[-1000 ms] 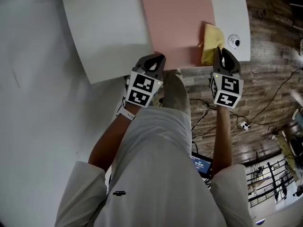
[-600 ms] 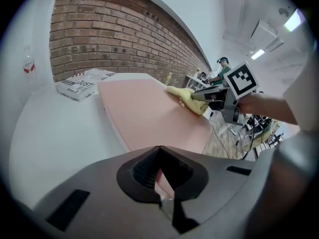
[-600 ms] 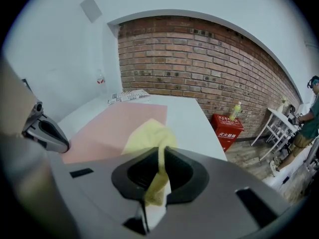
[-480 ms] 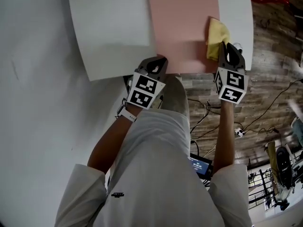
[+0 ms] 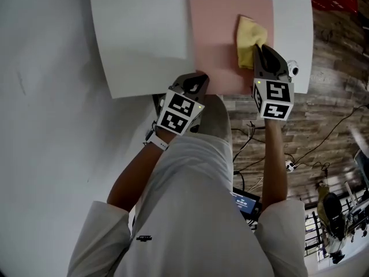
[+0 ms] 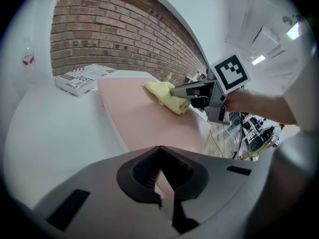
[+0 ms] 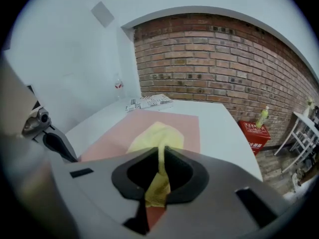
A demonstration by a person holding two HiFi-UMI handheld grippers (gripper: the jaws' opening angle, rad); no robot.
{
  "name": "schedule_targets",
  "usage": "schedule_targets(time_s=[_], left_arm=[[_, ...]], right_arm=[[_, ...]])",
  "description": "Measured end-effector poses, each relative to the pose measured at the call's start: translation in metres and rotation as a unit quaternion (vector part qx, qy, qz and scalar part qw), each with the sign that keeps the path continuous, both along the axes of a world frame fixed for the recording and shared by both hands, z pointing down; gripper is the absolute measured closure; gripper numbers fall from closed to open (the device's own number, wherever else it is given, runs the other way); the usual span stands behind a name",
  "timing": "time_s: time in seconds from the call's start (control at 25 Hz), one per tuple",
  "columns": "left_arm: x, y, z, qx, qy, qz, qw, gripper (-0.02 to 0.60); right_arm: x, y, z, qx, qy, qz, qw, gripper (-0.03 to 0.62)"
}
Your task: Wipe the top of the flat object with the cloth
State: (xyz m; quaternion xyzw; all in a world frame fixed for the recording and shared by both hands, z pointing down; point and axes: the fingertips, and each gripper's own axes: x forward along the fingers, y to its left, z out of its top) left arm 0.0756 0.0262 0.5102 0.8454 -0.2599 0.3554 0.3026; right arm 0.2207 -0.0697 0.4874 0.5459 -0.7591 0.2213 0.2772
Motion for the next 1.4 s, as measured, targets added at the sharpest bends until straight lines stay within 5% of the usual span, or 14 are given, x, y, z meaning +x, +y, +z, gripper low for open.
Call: schedule_targets(time_s=[0.36,0.8,1.4], left_arm=[[0.0,0.0,0.002,0.006,-0.008,-0.004,0.9999,0.565],[0.001,-0.002,-0.001,-0.007,0.002,-0.009,0.9999,0.565],[0.003,-0.002,0.001,0.006,-0.013,-0.013,0.9998,0.565]], right_arm=[[-0.086,-0.013,0.004,-0.002,-0.031,-0.09,0.996,0.553],[-0.141,-0.026,-0.001,-0.002,-0.033,-0.174,0.984,0.553],[-0.119,-0.095,0.001,0.018,0.023,-0.156,0.987,0.551]])
